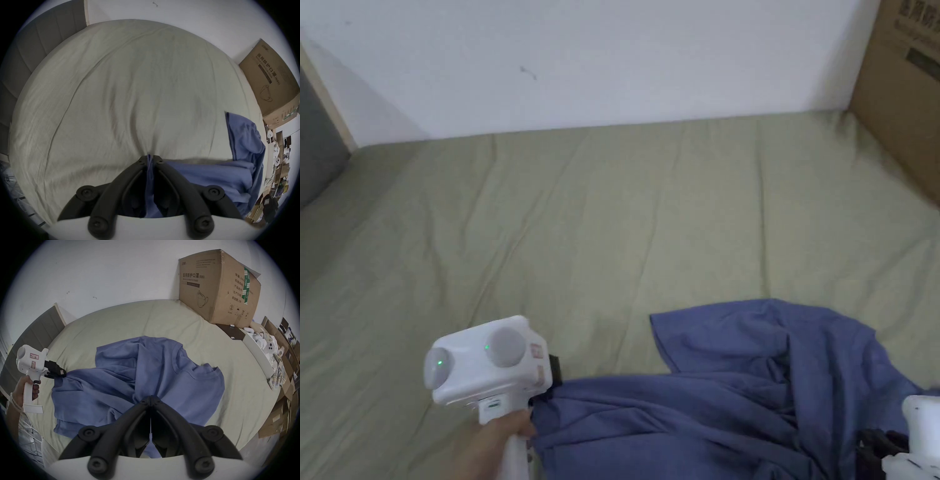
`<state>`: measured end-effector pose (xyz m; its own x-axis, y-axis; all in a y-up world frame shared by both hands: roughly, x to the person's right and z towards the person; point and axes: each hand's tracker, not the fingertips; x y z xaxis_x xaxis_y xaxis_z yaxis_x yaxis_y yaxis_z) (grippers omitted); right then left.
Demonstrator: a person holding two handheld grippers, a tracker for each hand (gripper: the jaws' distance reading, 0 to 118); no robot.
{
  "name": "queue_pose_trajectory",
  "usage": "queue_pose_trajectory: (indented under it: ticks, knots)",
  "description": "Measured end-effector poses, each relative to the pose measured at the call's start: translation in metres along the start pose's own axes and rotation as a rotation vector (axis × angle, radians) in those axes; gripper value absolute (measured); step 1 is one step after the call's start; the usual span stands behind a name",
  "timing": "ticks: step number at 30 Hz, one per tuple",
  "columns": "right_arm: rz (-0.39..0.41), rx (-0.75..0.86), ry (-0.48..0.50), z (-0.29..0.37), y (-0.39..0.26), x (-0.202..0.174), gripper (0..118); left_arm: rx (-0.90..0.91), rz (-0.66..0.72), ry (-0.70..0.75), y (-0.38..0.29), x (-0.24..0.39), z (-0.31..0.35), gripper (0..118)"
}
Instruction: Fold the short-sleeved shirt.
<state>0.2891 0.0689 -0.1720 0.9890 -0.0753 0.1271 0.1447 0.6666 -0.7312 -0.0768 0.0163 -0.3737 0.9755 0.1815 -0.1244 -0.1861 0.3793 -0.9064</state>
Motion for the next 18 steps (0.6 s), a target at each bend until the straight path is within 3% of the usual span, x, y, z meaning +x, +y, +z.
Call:
queue_pose_trajectory:
  ticks: [4,8,9,11,12,15,18]
  knots:
    - [-0.016,0.029,0.102,-0.006,0.039,0.017,0,0.067,-0.007,-0.04,-0.009,-0.005,0.032,4]
    - [0.05,0.065,0.205,-0.03,0.106,0.025,3,0.151,-0.038,-0.069,-0.023,-0.006,0.071,5]
    - [0.049,0.065,0.194,-0.043,0.122,0.027,16,0.17,-0.044,-0.073,-0.026,-0.005,0.078,4]
    - [0.111,-0.011,0.181,-0.086,0.158,0.028,81,0.184,-0.045,-0.069,-0.033,-0.008,0.091,5]
    - [0.142,-0.051,0.193,-0.105,0.171,0.022,97,0.196,-0.046,-0.074,-0.036,-0.008,0.095,5]
    - [0.268,-0.212,0.156,-0.17,0.194,0.011,100,0.219,-0.055,-0.084,-0.046,-0.009,0.102,5]
    - [0.316,-0.323,0.171,-0.228,0.196,0.0,100,0.213,-0.027,-0.079,-0.054,-0.012,0.097,5]
